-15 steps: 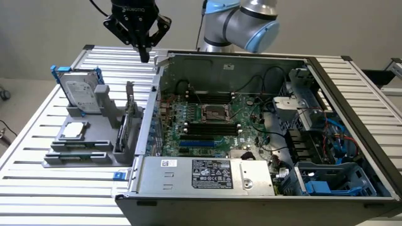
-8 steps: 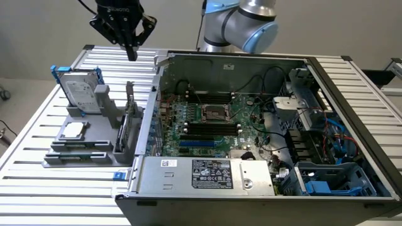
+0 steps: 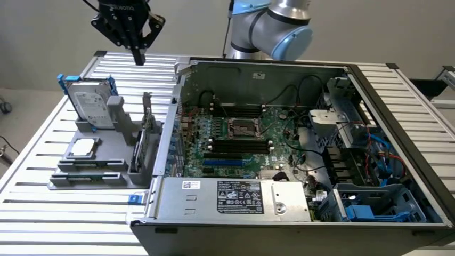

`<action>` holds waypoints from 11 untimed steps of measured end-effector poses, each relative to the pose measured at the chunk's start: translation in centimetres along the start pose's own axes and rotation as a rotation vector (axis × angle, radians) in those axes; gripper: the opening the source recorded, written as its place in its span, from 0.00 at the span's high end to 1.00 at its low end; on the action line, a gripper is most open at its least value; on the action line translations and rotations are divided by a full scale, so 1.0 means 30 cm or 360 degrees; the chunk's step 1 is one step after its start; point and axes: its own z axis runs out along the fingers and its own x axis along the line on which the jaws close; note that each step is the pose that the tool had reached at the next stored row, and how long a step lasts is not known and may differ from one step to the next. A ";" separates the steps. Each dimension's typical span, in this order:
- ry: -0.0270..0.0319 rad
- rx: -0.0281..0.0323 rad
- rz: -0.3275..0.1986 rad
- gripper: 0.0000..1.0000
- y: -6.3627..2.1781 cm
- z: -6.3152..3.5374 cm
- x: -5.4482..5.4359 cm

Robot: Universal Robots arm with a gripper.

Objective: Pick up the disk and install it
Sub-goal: 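Reach for the disk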

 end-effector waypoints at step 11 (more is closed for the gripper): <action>-0.00039 -0.00004 0.0000 0.89 0.052 0.028 0.169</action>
